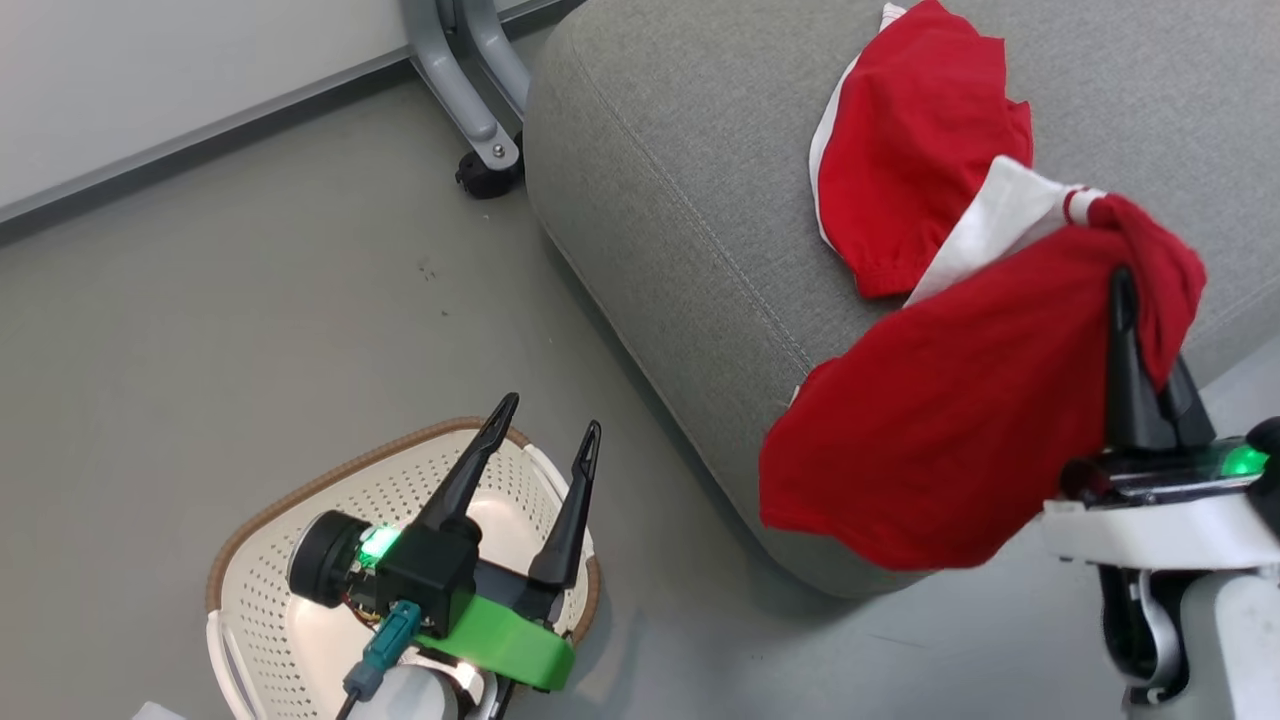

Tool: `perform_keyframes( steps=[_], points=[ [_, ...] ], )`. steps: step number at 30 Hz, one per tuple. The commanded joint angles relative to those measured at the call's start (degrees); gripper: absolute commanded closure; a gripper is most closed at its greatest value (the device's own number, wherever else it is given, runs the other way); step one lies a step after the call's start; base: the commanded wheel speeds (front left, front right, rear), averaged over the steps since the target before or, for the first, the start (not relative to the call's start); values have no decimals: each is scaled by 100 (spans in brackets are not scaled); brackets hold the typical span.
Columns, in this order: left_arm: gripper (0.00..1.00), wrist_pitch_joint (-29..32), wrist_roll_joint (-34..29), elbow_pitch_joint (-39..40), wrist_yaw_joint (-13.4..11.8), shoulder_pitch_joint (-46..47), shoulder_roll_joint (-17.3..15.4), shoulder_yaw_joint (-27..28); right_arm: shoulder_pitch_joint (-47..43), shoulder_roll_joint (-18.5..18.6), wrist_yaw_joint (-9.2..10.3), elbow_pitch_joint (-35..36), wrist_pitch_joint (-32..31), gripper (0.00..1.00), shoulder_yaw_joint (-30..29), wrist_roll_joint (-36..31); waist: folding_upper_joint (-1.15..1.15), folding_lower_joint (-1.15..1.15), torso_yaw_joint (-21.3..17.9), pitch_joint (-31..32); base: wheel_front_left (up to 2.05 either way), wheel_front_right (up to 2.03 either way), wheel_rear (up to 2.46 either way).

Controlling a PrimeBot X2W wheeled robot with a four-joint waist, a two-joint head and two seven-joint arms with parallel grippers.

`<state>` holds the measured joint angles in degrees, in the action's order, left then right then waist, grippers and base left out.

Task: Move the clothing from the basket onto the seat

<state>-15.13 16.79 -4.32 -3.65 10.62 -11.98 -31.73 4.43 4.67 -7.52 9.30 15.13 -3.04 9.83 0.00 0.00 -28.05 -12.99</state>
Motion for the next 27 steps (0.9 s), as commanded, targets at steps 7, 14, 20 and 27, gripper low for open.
perform_keyframes(
  steps=[7, 14, 20, 27],
  points=[
    [0, 3, -164, 12, 170, 388, -95, 17, 1557, 463, 6, -220, 1, 100, -362, 286, 0, 0, 561, -846, 0, 0, 0],
    [0, 165, -256, 190, 303, 825, -254, 3, 3812, 1386, 6, -1144, 1, 100, -694, 613, 0, 0, 1046, -1736, 0, 0, 0],
    [0, 283, -365, 490, 324, 1203, -330, 28, 5415, 2132, 6, -2181, 0, 100, -929, 652, 0, 0, 1397, -2420, 0, 0, 0],
    [0, 379, -372, 600, 340, 1369, -412, 22, 5673, 2254, 6, -3485, 1, 100, -1079, 390, 0, 0, 1502, -2797, 0, 0, 0]
  ],
)
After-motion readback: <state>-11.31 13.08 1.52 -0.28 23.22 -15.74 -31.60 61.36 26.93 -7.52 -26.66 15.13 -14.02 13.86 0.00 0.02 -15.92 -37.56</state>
